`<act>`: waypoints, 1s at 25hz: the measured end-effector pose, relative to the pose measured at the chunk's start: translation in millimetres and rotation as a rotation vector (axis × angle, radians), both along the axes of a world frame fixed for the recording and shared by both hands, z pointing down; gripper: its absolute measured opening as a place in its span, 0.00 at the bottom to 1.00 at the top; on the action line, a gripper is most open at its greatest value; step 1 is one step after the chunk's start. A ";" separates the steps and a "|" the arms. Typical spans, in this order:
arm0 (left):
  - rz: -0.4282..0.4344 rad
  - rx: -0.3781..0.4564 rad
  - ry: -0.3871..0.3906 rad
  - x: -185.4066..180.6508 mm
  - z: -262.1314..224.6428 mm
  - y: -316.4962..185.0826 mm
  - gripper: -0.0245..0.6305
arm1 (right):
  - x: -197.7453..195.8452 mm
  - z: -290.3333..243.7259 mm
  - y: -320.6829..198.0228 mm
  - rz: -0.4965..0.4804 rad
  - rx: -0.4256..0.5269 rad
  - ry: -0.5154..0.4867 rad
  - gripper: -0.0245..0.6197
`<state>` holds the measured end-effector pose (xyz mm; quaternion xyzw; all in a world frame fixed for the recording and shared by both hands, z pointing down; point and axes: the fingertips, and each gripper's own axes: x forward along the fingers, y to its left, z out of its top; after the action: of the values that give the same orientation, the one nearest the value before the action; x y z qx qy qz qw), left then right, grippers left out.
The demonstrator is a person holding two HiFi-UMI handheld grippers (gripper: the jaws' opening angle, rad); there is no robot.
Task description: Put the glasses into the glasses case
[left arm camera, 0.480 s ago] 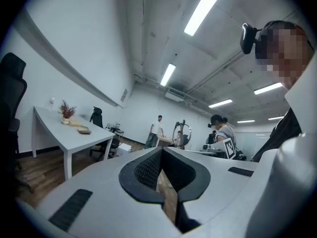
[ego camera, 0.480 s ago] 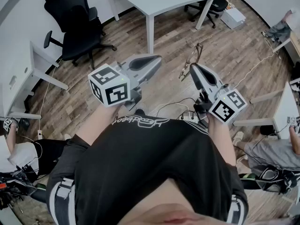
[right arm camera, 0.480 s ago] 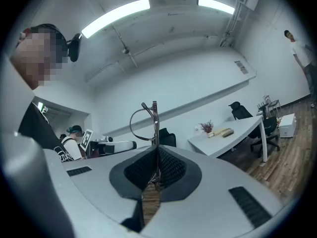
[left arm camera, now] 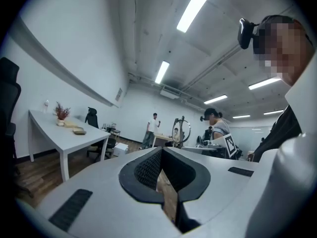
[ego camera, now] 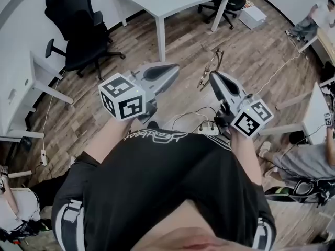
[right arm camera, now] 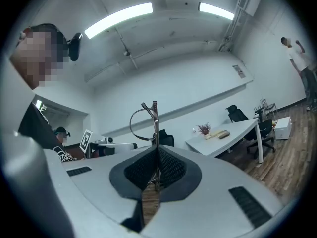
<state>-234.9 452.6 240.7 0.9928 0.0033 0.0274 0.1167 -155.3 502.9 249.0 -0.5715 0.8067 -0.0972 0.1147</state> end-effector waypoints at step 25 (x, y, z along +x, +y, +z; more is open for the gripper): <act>0.027 -0.060 -0.008 20.6 39.9 -20.4 0.05 | 14.1 40.2 -21.6 0.023 -0.039 -0.004 0.06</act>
<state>-214.3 432.2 280.5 0.9886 0.0172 0.0328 0.1462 -141.2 481.3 289.2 -0.5827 0.7978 -0.1126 0.1063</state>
